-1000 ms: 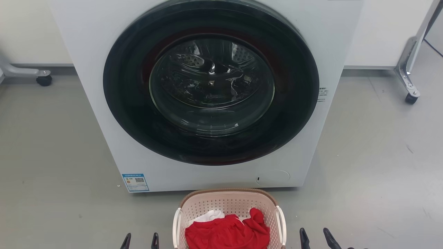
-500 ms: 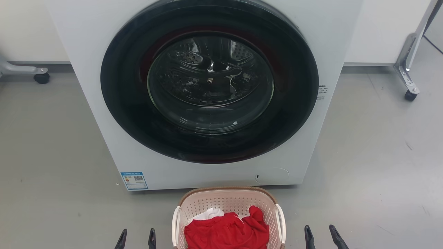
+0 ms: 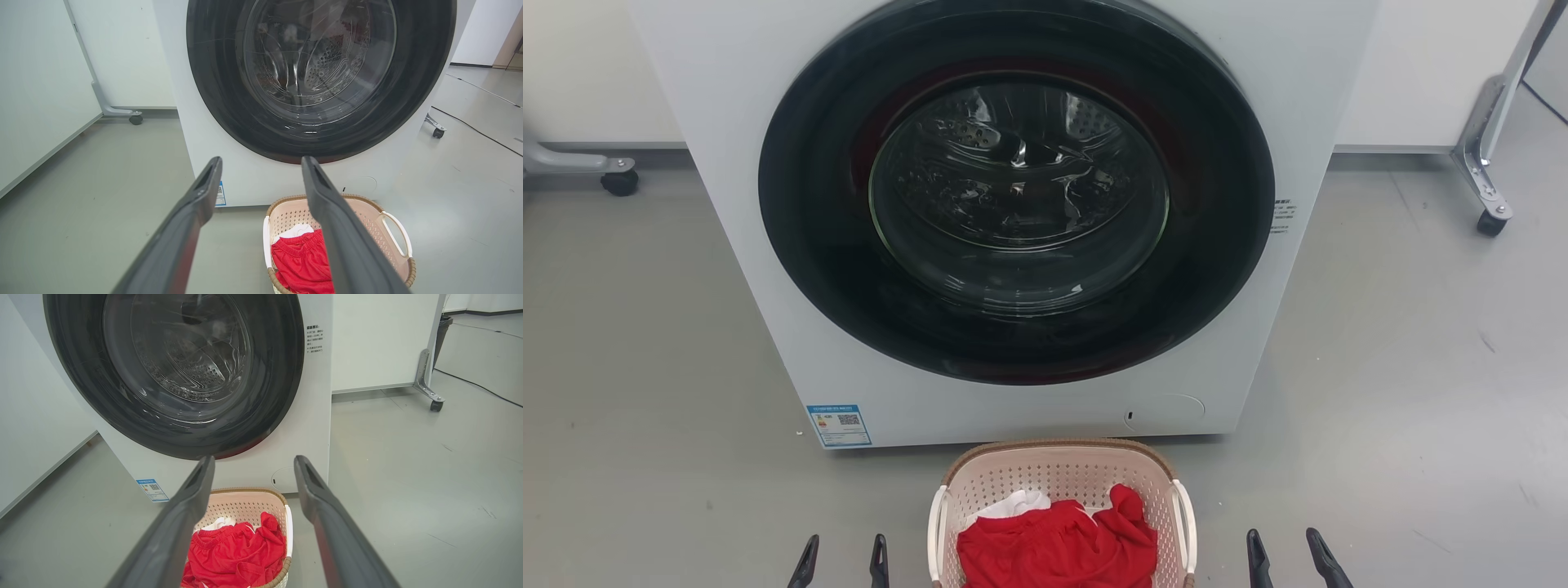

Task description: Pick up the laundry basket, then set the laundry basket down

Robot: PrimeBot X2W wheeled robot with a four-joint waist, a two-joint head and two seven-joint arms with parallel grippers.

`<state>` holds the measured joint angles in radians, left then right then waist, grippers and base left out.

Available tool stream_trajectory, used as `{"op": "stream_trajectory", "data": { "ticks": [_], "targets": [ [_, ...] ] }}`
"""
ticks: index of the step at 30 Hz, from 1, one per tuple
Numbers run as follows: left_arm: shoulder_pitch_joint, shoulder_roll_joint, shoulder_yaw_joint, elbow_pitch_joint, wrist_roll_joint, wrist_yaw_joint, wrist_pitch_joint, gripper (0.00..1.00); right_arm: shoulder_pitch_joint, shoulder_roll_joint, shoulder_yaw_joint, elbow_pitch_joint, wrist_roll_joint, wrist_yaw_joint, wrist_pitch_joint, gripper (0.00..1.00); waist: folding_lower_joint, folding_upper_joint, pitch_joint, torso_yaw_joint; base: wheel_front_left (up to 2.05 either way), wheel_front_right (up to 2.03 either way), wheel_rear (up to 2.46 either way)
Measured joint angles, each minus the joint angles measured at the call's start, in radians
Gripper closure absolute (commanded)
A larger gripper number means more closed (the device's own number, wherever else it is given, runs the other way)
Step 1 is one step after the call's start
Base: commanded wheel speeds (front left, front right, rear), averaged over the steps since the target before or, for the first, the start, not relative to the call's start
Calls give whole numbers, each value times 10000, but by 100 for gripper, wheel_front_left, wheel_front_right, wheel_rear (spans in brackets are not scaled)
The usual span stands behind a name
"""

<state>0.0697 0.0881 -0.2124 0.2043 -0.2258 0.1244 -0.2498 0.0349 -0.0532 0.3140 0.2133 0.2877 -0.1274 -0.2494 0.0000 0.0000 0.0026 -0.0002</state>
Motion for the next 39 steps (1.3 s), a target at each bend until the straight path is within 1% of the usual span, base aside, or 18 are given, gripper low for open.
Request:
{"op": "stream_trajectory", "data": {
  "ticks": [7,8,12,15,20,27,28,33,39],
  "targets": [
    [-1,-12,-8,13,82,0,0,0,47,12,-61,-81,-161,0,0,0,0,0,19,2,0,0,0],
    [2,-13,-12,48,77,-2,6,100,59,12,-63,-50,-159,2,13,100,0,0,20,2,0,0,0],
    [129,-25,-36,447,63,-12,15,100,234,12,-42,378,-159,2,31,100,0,0,21,1,0,0,0],
    [205,-29,4,541,-67,-46,69,100,326,13,-92,456,-109,44,36,100,0,0,22,1,0,0,0],
    [198,-40,165,575,-479,-173,211,100,311,15,-307,454,447,136,178,100,0,0,22,2,0,0,0],
    [116,-88,399,633,-1636,-370,518,100,232,21,-621,470,1565,324,472,100,0,0,19,2,0,0,0],
    [93,-100,456,640,-1987,-382,598,100,180,27,-723,476,1820,387,558,100,0,0,17,2,0,0,0],
    [-22,-111,631,665,-2713,-548,817,100,143,35,-955,491,2518,497,740,100,0,1,15,2,0,0,0],
    [-75,-140,805,692,-3534,-646,1047,100,49,44,-1237,518,3386,644,1011,100,0,0,12,2,0,0,0]
  ]
}}
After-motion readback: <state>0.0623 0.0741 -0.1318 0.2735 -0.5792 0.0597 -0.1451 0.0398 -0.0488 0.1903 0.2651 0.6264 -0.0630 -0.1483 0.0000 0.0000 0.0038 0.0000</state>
